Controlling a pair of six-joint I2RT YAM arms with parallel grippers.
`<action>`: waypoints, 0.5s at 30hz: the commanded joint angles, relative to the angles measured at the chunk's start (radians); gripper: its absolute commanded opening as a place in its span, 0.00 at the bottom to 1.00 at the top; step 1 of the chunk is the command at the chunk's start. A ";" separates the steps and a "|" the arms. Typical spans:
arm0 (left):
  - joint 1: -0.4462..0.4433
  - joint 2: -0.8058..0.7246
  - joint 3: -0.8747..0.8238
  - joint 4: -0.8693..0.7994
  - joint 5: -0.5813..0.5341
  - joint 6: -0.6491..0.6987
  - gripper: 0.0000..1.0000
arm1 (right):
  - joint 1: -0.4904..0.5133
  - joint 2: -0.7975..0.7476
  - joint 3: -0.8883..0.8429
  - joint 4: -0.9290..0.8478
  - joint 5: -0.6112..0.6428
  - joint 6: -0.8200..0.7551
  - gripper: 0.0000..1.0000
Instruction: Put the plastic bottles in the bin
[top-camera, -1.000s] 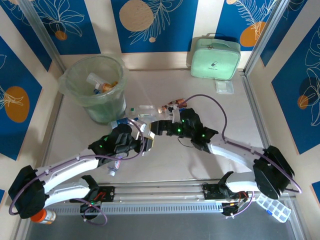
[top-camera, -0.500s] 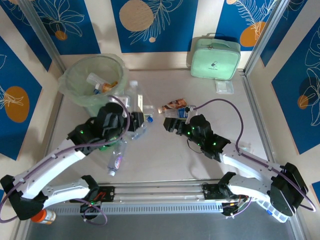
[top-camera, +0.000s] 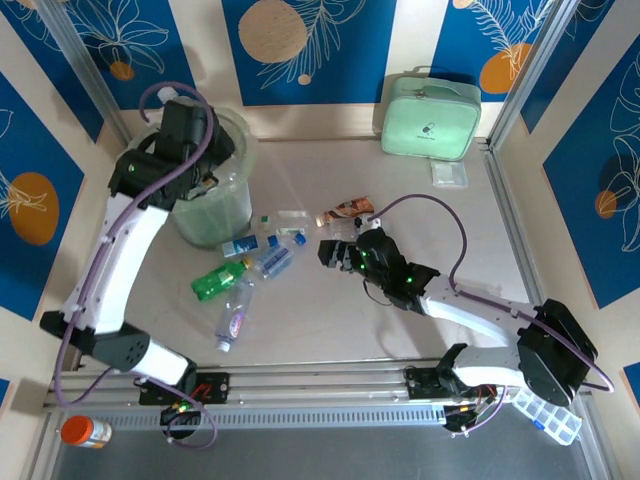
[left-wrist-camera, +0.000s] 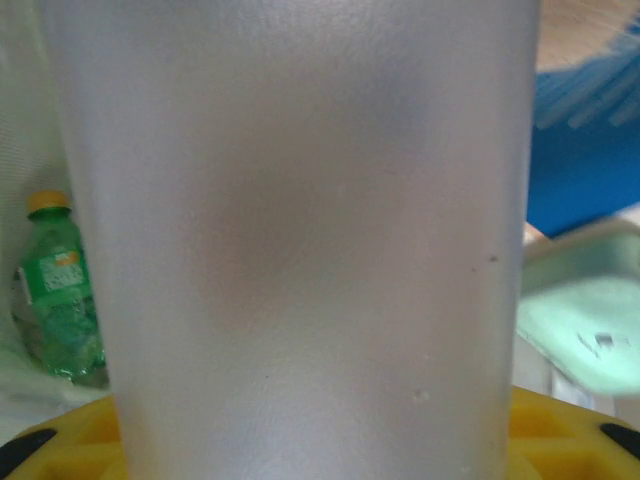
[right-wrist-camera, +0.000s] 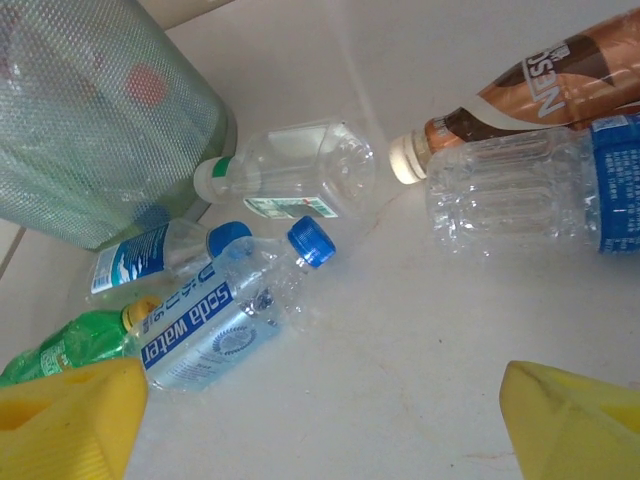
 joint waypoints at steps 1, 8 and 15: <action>0.073 0.071 0.116 -0.115 0.054 -0.092 0.00 | 0.022 0.020 0.039 -0.005 0.043 -0.024 0.91; 0.223 0.213 0.239 -0.164 0.173 -0.143 0.00 | 0.051 0.052 0.063 -0.016 0.066 -0.038 0.91; 0.295 0.262 0.227 -0.201 0.214 -0.160 0.00 | 0.068 0.082 0.088 -0.036 0.080 -0.038 0.91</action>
